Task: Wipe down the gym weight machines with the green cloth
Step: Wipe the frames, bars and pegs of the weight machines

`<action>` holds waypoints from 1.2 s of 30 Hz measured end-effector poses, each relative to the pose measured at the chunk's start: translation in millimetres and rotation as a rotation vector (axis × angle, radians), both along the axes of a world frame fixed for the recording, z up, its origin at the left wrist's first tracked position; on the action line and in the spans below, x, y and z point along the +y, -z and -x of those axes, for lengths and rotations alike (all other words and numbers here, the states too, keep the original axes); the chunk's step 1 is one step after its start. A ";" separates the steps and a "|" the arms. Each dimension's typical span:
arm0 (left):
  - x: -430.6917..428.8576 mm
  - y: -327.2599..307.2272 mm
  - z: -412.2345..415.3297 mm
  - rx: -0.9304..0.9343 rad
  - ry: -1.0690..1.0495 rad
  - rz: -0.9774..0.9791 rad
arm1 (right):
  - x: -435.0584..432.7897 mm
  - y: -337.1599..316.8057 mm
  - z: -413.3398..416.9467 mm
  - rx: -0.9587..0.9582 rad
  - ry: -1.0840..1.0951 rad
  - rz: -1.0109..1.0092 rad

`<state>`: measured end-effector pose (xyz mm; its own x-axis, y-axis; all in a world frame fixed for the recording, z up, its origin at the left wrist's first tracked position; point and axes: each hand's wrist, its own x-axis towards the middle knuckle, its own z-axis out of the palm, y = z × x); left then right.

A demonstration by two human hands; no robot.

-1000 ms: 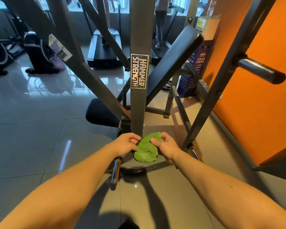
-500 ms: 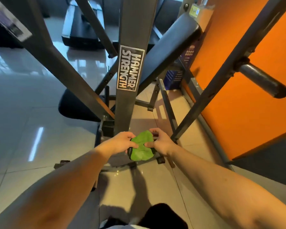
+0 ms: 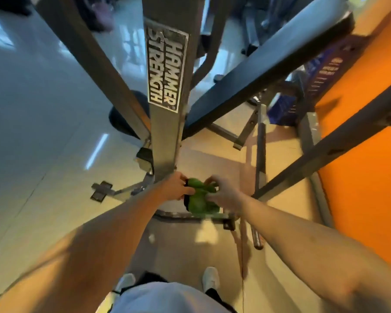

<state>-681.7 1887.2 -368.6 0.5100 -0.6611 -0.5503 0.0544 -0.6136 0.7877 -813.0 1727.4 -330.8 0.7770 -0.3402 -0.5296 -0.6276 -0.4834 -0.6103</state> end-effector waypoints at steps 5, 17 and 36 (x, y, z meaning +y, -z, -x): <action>-16.7 27.4 46.5 0.000 -0.272 -0.098 | -32.4 43.7 2.4 0.091 -0.170 0.017; -29.4 338.8 48.7 -0.104 -0.379 -0.172 | -24.4 337.0 -3.6 0.100 0.025 -0.289; -193.4 731.5 62.0 -0.438 -0.114 -0.120 | -200.8 739.1 46.9 -0.188 0.692 -0.024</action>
<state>-743.6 1693.8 -1100.1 0.7772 -0.5319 -0.3363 -0.1945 -0.7113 0.6755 -859.9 1526.6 -1069.9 0.4663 -0.7777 -0.4216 -0.6687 0.0022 -0.7436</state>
